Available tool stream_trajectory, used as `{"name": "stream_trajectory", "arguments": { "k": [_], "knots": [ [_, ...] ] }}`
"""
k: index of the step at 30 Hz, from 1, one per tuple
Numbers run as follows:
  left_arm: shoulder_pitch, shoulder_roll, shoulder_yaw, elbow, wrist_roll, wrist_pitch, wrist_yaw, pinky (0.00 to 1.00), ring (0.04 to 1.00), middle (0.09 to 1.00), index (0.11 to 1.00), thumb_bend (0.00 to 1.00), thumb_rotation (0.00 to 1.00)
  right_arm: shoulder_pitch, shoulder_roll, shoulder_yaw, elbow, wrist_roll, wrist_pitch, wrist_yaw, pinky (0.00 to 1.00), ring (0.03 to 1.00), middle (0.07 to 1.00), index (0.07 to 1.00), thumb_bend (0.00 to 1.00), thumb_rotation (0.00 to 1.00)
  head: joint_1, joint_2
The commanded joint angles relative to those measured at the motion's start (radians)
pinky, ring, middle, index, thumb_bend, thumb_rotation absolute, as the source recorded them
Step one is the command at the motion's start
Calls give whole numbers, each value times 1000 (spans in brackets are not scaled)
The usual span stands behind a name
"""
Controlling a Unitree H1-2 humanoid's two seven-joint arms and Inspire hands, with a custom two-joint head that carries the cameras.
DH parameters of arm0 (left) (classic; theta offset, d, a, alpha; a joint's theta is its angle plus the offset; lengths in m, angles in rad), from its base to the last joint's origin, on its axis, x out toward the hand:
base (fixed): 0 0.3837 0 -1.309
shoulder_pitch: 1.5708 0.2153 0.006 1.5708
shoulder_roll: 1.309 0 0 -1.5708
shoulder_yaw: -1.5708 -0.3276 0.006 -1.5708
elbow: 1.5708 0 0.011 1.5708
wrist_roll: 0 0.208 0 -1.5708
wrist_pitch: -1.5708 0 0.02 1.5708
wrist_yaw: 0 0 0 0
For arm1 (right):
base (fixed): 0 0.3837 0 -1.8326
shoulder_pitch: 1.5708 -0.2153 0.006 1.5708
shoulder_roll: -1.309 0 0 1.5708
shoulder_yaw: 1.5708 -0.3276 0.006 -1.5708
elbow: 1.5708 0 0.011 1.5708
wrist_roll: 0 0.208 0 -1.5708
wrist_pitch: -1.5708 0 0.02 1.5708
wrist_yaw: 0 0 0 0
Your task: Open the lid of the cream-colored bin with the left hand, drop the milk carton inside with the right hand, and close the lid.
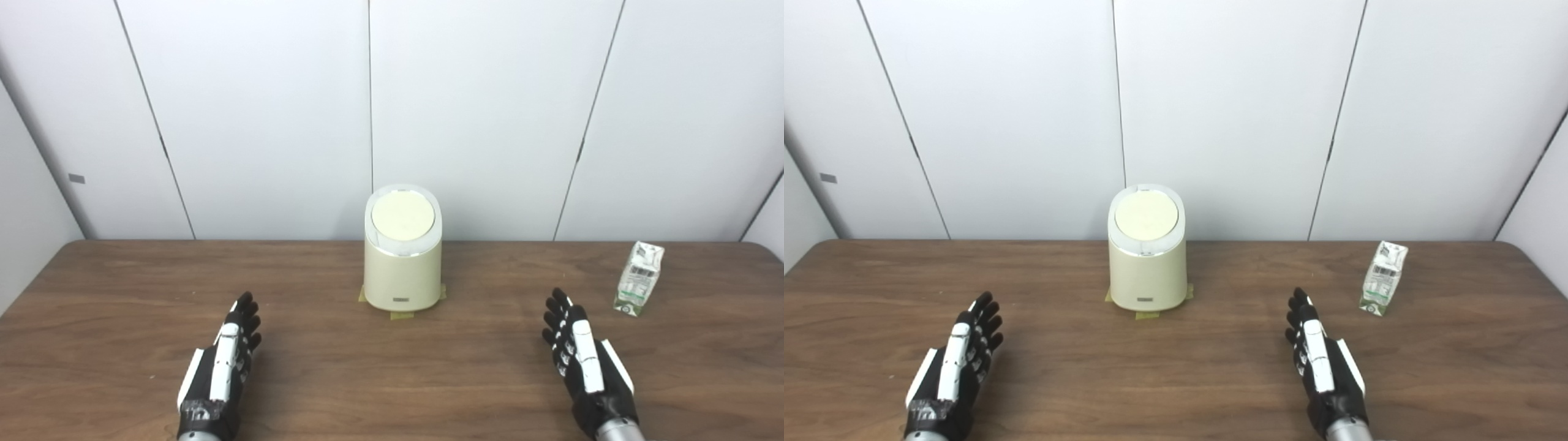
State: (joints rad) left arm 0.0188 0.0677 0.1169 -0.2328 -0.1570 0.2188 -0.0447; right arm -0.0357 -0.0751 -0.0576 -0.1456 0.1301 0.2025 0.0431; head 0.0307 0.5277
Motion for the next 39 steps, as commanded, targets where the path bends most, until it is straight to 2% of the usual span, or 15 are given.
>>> {"name": "stream_trajectory", "arguments": {
  "k": [1, 19, 23, 39],
  "knots": [
    [-35, 6, -4, -26, -2, -16, -2, 1000, 1000, 993, 992, 404, 1000, -31, -3, -2, -37, 4, -8, 5, 1000, 1000, 1000, 1000, 598, 1000, 1, 1],
    [-36, 11, -3, -18, -12, -30, -12, 1000, 1000, 995, 994, 387, 1000, -30, -6, -2, -32, 1, -19, 8, 1000, 1000, 1000, 1000, 615, 1000, -3, 5],
    [-36, 11, -4, -25, -5, -18, -8, 1000, 1000, 993, 994, 409, 998, -31, -4, -2, -38, 0, -11, 5, 1000, 1000, 1000, 1000, 622, 1000, -4, 6],
    [-36, 16, -6, -25, -4, -10, -10, 1000, 1000, 999, 1000, 374, 1000, -31, -2, 0, -44, -4, -6, 3, 1000, 1000, 998, 1000, 622, 1000, -12, 10]
  ]
}}
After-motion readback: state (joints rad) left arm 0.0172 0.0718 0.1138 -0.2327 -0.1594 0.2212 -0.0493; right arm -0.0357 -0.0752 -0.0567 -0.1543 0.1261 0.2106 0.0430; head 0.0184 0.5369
